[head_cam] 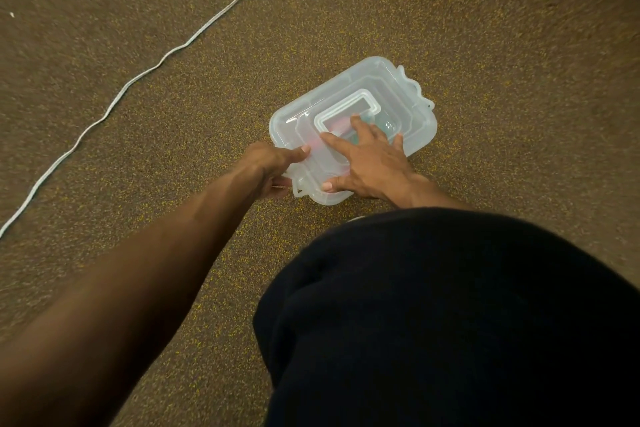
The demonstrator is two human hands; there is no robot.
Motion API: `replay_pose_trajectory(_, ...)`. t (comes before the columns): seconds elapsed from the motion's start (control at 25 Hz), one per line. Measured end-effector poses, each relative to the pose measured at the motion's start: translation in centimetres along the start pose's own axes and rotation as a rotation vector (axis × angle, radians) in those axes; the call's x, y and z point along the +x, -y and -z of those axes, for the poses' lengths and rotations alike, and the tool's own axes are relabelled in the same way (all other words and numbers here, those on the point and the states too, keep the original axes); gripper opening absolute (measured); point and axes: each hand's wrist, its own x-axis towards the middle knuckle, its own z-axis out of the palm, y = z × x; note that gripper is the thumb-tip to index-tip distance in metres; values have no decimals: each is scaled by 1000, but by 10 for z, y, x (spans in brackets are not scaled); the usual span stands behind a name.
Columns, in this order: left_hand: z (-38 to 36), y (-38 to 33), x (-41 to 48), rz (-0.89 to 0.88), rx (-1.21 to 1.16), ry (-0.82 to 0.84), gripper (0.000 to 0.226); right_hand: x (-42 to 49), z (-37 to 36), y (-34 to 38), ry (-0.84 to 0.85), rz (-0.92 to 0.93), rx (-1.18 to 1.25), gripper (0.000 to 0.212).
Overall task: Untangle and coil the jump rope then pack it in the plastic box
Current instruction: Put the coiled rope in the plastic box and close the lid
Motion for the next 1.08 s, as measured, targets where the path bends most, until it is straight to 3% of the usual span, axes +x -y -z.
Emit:
replay_pose_trajectory(0.48, -12, 2, 1, -61, -60, -146, 40, 0, -1, 1, -4, -4, 20, 97)
replay_pose_trajectory(0.6, -14, 10, -9, -122, 214, -209, 64, -5, 1, -1, 32, -5, 59, 90)
replay_pose_trajectory(0.68, -10, -2, -18, -240, 502, -302, 81, -11, 12, -13, 35, -28, 268, 76)
replay_pose_trajectory(0.72, -8, -16, -24, -343, 597, -279, 76, -15, 22, -21, 13, -46, 423, 67)
replay_pose_trajectory(0.8, -13, -61, -44, -556, 732, -68, 55, -33, 47, -46, -74, -93, 647, 48)
replay_pose_trajectory(0.96, -53, -152, -111, -868, 951, 198, 35, -83, 97, -95, -168, -170, 738, 35)
replay_pose_trajectory(1.08, -97, -195, -147, -919, 1063, 304, 29, -123, 128, -129, -207, -224, 784, 33)
